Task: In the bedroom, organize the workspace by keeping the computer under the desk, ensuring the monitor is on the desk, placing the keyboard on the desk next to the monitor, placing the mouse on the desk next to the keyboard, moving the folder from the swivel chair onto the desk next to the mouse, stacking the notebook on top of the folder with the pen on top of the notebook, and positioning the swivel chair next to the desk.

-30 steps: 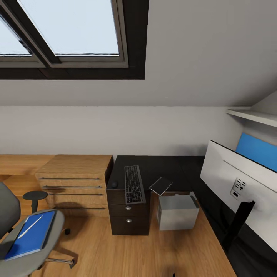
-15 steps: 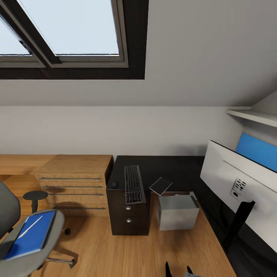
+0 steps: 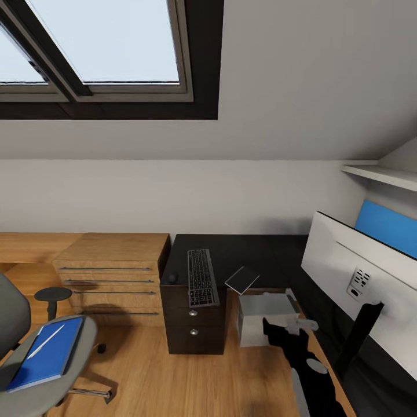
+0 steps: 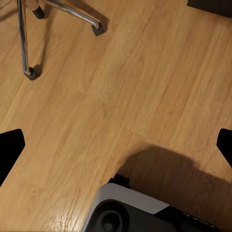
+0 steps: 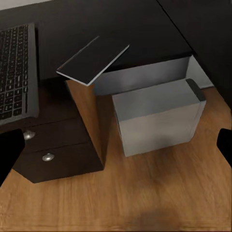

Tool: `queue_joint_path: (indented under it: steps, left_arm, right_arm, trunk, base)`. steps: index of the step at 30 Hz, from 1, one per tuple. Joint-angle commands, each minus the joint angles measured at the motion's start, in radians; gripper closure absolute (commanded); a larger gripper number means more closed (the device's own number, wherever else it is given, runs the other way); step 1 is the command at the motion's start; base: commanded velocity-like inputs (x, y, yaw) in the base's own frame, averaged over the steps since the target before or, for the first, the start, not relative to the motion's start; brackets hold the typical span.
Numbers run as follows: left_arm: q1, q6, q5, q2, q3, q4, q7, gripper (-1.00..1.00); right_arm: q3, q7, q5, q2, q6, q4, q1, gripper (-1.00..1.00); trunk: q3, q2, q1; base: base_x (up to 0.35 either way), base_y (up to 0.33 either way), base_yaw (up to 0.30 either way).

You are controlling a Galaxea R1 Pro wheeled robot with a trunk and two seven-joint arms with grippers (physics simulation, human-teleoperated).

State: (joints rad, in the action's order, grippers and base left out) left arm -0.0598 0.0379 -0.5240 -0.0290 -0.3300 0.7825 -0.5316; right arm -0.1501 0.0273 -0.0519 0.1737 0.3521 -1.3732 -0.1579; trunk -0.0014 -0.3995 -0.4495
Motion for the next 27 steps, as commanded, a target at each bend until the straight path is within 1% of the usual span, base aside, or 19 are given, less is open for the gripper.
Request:
queue_joint_path:
  steps: [1,4,6,7,8,11,14,18,24,27]
  left_arm:
    - [0.0,0.017,-0.011,-0.001,-0.006,0.001,-0.007,-1.0]
    - [0.0,0.041,-0.012,0.0,-0.006,-0.002,-0.007,-1.0]
    - [0.0,0.048,-0.011,0.001,-0.006,-0.007,-0.007,-1.0]
    - [0.0,0.052,-0.01,0.001,-0.006,-0.009,-0.007,-1.0]
    - [0.0,0.053,-0.01,0.001,-0.006,-0.01,-0.007,-1.0]
    - [0.0,0.055,-0.01,0.001,-0.006,-0.011,-0.008,-1.0]
    - [0.0,0.055,-0.01,0.001,-0.006,-0.011,-0.008,-1.0]
    - [0.0,0.055,-0.01,0.001,-0.006,-0.011,-0.008,-1.0]
    - [0.0,0.055,-0.011,0.001,-0.006,-0.011,-0.008,-1.0]
    - [0.0,0.055,-0.011,0.001,-0.006,-0.011,-0.008,-1.0]
  right_arm:
    - [0.015,0.002,0.005,0.001,0.09,-0.053,0.0,-1.0]
    - [0.035,0.003,0.028,0.001,0.159,-0.084,0.001,-1.0]
    - [0.039,0.004,0.035,0.001,0.154,-0.074,0.004,-1.0]
    - [0.043,0.004,0.039,0.001,0.144,-0.07,0.023,-1.0]
    - [0.044,0.004,0.04,0.001,0.143,-0.072,0.029,-1.0]
    - [0.053,0.004,0.04,0.001,0.138,-0.097,0.052,-1.0]
    - [0.057,0.005,0.039,0.001,0.131,-0.111,0.062,-1.0]
    - [0.059,0.008,0.038,0.001,0.104,-0.118,0.069,-1.0]
    - [0.061,0.009,0.04,0.001,0.071,-0.113,0.073,-1.0]
    - [0.061,0.009,0.037,0.001,0.043,-0.103,0.073,-1.0]
  trunk:
    - [0.0,-0.001,0.0]
    - [0.0,-0.001,0.0]
    - [0.0,-0.001,0.0]
    - [0.0,-0.001,0.0]
    - [0.0,-0.001,0.0]
    - [0.0,-0.001,0.0]
    - [0.0,-0.001,0.0]
    - [0.003,-0.001,0.0]
    - [0.009,-0.001,0.0]
    - [0.012,-0.001,0.0]
  base:
    - [0.0,0.0,0.0]
    - [0.0,0.0,0.0]
    - [0.0,0.0,0.0]
    - [0.0,0.0,0.0]
    - [0.0,0.0,0.0]
    - [0.0,0.0,0.0]
    - [0.0,0.0,-0.015]
    - [0.0,0.0,-0.1]
    - [0.0,0.0,-0.16]
    - [0.0,0.0,-0.173]
